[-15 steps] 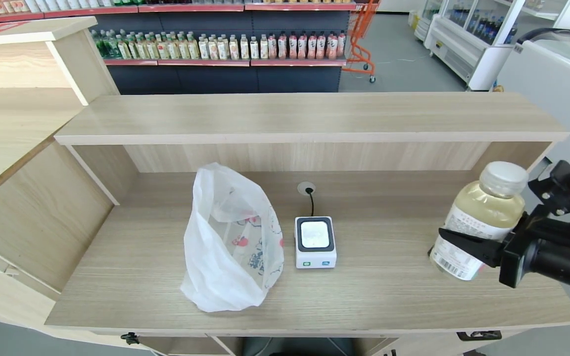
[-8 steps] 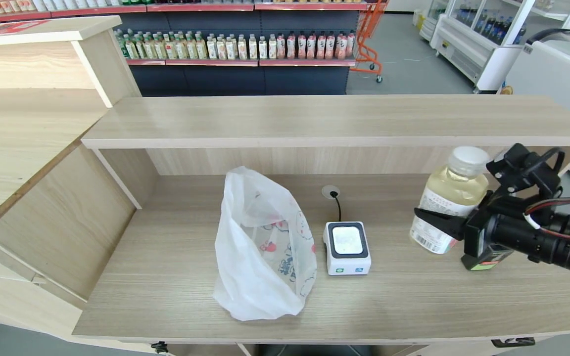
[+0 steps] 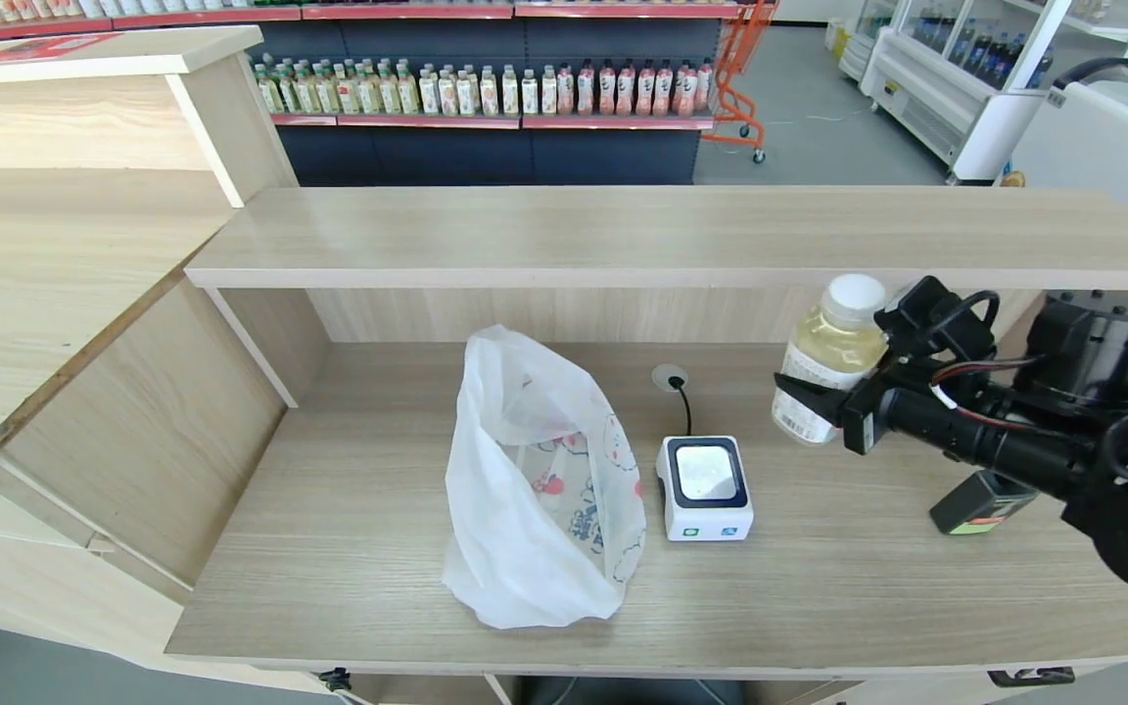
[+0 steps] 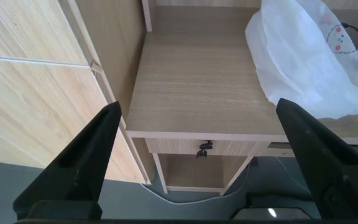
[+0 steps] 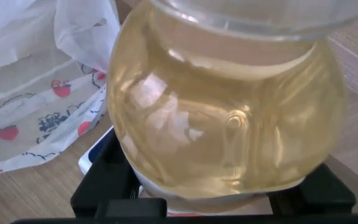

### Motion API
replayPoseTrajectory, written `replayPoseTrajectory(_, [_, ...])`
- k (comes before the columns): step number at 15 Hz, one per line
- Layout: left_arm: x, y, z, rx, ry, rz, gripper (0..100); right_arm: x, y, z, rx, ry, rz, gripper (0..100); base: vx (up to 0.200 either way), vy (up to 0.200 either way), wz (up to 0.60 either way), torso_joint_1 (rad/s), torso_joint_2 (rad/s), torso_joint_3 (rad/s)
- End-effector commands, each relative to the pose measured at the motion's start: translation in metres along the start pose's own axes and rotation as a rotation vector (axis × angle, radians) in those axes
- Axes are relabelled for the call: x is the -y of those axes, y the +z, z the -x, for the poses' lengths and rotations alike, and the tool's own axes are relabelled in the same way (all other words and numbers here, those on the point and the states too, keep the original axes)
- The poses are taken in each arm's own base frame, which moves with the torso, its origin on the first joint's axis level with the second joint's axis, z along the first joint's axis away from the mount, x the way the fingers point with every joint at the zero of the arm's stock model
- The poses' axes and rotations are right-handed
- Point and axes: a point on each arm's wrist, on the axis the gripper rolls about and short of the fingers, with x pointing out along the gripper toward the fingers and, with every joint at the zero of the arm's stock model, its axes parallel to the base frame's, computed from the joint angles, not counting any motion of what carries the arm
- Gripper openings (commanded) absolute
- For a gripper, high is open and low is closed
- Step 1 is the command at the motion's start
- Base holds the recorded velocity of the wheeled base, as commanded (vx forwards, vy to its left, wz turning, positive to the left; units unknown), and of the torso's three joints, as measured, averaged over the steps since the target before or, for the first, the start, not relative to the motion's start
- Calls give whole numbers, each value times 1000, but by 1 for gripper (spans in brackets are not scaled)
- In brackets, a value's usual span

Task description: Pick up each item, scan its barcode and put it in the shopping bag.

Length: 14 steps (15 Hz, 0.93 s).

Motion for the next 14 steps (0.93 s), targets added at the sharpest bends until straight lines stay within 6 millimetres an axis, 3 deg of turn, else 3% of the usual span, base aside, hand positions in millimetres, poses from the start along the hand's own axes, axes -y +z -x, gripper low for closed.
replayPoseTrajectory(1, [0, 0, 0, 0, 1, -1, 100, -6, -27, -21, -17, 55, 2, 0, 0, 0, 0, 0, 0, 0])
replayPoseTrajectory(5, [0, 0, 0, 0, 1, -1, 100, -7, -49, -22, 64, 161, 170, 0, 0, 0, 0, 0, 0, 0])
replayPoseTrajectory(8, [0, 0, 0, 0, 1, 1, 100, -16, -58, -18, 109, 199, 195, 0, 0, 0, 0, 0, 0, 0])
replayPoseTrajectory(14, [0, 0, 0, 0, 1, 1, 100, -21, -79, -36, 185, 295, 288, 0, 0, 0, 0, 0, 0, 0])
